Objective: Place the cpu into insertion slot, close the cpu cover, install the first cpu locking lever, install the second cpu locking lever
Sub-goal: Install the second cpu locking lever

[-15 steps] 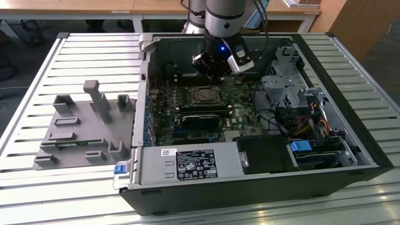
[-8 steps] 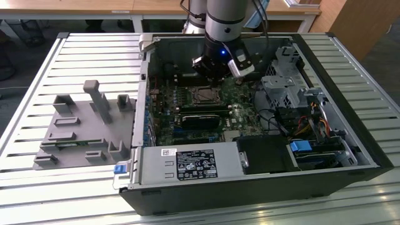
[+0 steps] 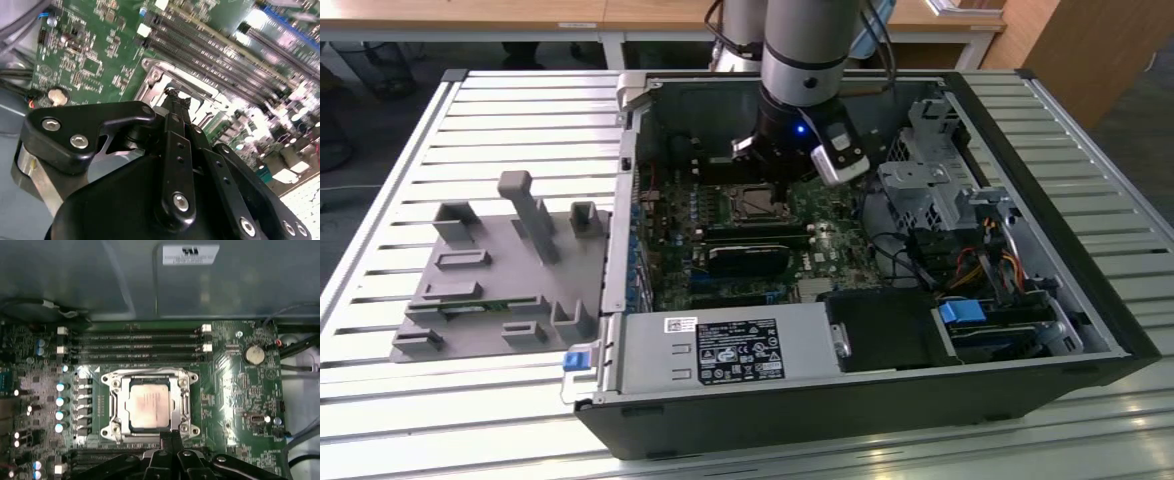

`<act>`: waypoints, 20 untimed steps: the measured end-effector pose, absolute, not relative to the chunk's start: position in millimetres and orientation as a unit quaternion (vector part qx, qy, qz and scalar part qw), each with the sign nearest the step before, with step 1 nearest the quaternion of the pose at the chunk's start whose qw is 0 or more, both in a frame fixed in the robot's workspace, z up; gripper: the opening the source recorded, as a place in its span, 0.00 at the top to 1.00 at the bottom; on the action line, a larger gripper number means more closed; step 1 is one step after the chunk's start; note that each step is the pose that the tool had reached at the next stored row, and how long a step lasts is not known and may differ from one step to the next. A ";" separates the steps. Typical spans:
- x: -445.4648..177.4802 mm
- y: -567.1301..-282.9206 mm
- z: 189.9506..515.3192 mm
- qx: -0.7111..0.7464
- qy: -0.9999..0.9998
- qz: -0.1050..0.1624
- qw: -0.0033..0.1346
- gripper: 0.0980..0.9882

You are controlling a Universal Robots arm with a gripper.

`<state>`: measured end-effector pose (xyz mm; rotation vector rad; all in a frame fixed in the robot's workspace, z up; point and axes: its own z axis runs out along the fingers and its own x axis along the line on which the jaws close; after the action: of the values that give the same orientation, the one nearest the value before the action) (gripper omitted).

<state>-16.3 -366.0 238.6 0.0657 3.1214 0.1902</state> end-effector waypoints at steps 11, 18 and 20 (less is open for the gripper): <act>-20.3 -375.5 235.8 0.020 0.998 0.061 0.007 0.99; -37.5 -377.5 234.0 0.019 0.998 0.062 0.007 0.99; -42.3 -377.6 233.2 0.019 0.998 0.061 0.007 0.99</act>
<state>-42.3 -377.6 233.2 0.0586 3.1216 0.1922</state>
